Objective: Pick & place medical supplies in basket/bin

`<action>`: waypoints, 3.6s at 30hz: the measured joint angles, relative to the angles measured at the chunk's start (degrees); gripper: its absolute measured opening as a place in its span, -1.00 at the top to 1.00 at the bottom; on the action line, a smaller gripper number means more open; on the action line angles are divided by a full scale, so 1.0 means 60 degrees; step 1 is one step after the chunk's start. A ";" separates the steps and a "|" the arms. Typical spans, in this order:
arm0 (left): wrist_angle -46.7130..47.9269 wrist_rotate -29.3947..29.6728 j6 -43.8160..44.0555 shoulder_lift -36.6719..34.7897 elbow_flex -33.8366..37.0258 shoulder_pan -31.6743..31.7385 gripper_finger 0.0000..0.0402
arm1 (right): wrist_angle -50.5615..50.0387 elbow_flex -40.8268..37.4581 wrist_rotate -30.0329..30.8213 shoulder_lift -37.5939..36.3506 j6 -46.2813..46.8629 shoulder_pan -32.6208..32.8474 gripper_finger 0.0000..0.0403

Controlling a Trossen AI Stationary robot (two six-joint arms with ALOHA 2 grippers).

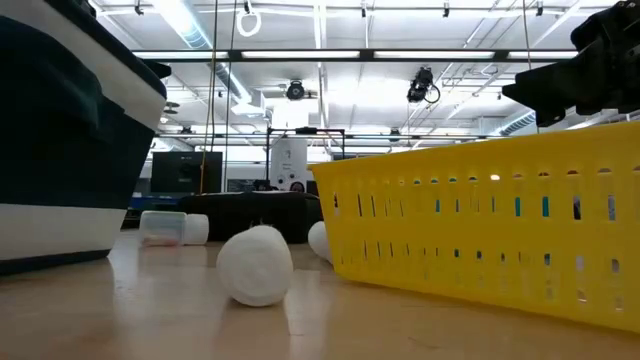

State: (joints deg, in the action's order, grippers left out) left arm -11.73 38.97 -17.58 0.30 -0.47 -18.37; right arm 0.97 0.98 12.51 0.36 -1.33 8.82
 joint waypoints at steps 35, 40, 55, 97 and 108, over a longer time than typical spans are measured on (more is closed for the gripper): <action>0.0001 -0.0001 0.0000 0.0001 0.0000 -0.0001 1.00 | -0.0003 0.0002 0.0000 0.0000 0.0001 0.0000 0.20; 0.0000 -0.0002 0.0000 0.0000 0.0000 -0.0003 1.00 | -0.0003 0.0002 0.0000 0.0000 0.0001 0.0000 0.20; 0.0000 -0.0002 0.0000 0.0004 0.0000 -0.0004 1.00 | -0.0002 -0.0001 0.0000 0.0000 0.0001 0.0000 0.20; -0.0073 -0.0042 0.1524 0.0004 0.0000 -0.0001 1.00 | -0.0002 -0.0001 0.0000 0.0000 0.0001 0.0000 0.20; -0.0073 -0.0031 0.2462 0.0004 0.0000 0.0000 1.00 | 0.0000 0.0000 0.0000 0.0000 -0.0002 0.0000 0.20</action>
State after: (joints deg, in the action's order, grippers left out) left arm -12.16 38.78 -2.81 0.32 -0.47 -18.37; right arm 0.97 0.98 12.51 0.36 -1.34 8.82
